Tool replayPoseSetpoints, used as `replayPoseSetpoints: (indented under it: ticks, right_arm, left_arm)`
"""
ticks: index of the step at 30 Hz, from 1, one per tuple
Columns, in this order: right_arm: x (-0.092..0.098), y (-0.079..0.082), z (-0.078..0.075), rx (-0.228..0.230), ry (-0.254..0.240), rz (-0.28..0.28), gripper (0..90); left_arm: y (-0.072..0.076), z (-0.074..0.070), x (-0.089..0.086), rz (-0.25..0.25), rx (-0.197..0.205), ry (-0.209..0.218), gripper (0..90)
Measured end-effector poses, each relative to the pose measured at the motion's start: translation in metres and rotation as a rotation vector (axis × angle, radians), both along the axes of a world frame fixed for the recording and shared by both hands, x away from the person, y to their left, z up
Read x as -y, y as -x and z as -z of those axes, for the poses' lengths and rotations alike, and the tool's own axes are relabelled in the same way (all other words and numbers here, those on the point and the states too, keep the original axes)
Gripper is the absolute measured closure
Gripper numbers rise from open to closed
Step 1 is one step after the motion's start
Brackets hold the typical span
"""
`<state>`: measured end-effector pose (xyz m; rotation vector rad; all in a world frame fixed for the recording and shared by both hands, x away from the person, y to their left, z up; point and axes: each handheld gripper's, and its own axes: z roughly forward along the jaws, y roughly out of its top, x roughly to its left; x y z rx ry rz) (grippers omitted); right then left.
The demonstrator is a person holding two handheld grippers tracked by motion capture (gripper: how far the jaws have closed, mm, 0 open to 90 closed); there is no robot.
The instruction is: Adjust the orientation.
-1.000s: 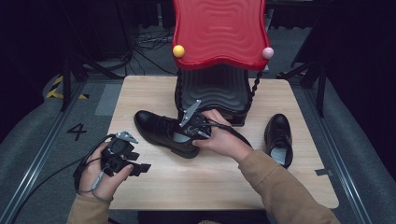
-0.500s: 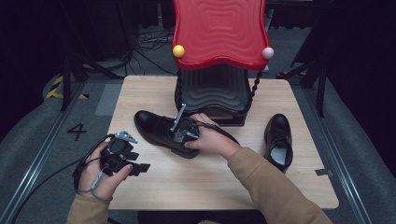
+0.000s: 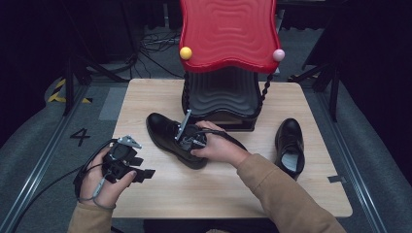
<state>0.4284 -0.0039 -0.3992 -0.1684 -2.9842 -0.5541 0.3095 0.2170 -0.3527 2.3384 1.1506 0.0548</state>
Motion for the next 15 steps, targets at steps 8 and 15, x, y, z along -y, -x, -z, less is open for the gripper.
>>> replayPoseSetpoints:
  ticks: [8, 15]
  right_arm:
    - [0.033, 0.038, -0.026, 0.009, -0.076, 0.003, 84.2]
    - [0.086, 0.075, -0.037, 0.004, -0.109, 0.063, 84.1]
  left_arm:
    - [-0.007, -0.002, 0.006, 0.016, 0.008, -0.003, 39.9]
    - [-0.013, -0.005, 0.018, 0.041, 0.020, -0.016, 39.6]
